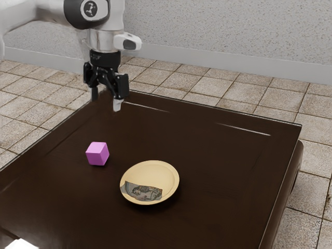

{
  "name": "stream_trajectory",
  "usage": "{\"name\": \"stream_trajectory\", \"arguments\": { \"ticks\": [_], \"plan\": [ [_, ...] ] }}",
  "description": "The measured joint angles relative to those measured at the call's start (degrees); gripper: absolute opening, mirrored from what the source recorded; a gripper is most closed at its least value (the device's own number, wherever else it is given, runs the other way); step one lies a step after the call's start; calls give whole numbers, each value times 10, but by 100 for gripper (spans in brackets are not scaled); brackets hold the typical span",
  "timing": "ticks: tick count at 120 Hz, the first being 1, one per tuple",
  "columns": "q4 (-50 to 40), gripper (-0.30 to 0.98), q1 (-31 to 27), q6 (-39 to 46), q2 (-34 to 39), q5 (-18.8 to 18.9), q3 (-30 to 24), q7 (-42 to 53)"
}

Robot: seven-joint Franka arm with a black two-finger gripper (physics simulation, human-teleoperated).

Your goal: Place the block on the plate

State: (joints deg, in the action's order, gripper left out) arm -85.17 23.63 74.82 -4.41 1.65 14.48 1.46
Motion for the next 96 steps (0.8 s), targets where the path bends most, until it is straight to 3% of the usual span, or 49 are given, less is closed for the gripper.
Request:
{"name": "stream_trajectory", "arguments": {
  "ticks": [21,63,96],
  "plan": [
    [-2,69,-123,62,-13,-4,-2,-20],
    [-30,69,-108,180,-144,-70,69,-12],
    [-69,69,-122,254,-195,-129,113,-8]
  ]
}}
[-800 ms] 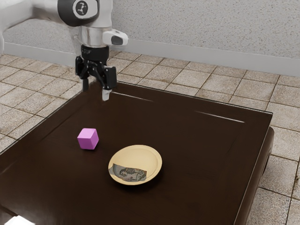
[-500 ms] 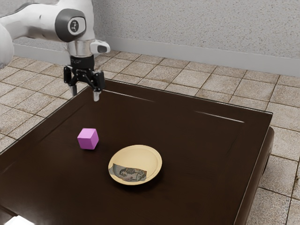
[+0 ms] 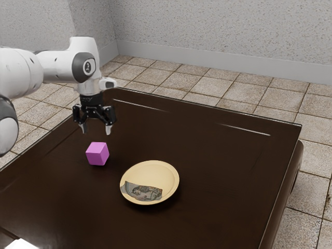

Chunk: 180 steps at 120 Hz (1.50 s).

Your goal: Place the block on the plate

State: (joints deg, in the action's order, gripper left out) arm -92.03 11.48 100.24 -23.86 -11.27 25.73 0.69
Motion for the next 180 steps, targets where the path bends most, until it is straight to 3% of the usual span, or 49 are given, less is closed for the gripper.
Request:
{"name": "stream_trajectory", "arguments": {
  "ticks": [54,140,180],
  "plan": [
    [51,69,-39,53,-113,-54,26,7],
    [53,68,-44,61,-167,-80,20,13],
    [53,42,-44,60,-165,-79,21,14]
  ]
}}
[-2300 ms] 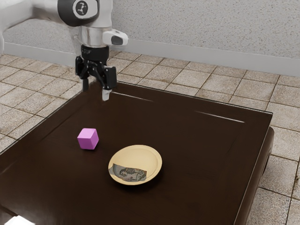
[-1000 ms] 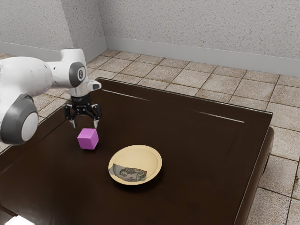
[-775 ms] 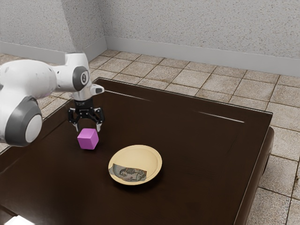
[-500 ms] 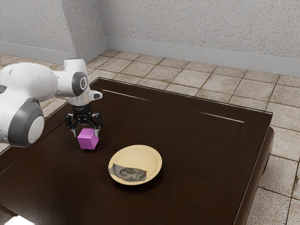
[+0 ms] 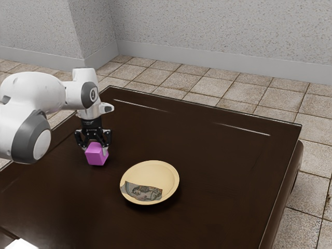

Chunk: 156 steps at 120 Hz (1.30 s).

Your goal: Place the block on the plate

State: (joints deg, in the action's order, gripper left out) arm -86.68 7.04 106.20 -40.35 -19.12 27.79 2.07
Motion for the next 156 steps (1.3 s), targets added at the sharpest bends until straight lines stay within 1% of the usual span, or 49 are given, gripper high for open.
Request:
{"name": "stream_trajectory", "arguments": {
  "ticks": [8,18,35,48,64,84,100,112,126,139,156],
  "plan": [
    [1,39,0,-1,3,2,1,0],
    [2,36,1,-3,27,7,2,0],
    [1,35,4,-12,72,21,3,-1],
    [1,34,11,-20,88,28,-1,-2],
    [5,34,56,-27,100,31,-3,-2],
    [3,34,132,-35,119,32,-6,-3],
    [-2,34,159,-40,142,37,-38,-3],
    [-35,33,173,-39,175,44,-60,-3],
    [-96,34,175,-31,212,54,-66,-3],
    [-137,34,175,-18,219,57,-72,-4],
    [-169,34,175,0,220,57,-80,-4]
  ]
}}
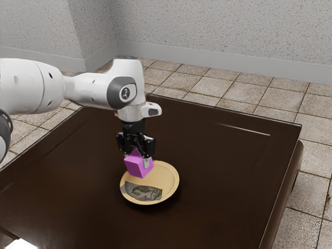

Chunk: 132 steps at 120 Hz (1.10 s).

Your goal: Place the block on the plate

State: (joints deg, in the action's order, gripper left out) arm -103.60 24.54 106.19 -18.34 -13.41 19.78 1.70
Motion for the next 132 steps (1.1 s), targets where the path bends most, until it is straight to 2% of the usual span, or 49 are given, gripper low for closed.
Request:
{"name": "stream_trajectory", "arguments": {
  "ticks": [31,58,76,94,116,132],
  "plan": [
    [-41,35,0,34,-7,-3,-4,1],
    [-44,56,0,43,-7,-5,-5,3],
    [-43,62,0,42,3,-3,-5,5],
    [-39,66,1,32,47,5,-5,15],
    [30,67,1,-25,90,25,-1,39],
    [112,68,-1,-82,101,46,22,59]
  ]
}}
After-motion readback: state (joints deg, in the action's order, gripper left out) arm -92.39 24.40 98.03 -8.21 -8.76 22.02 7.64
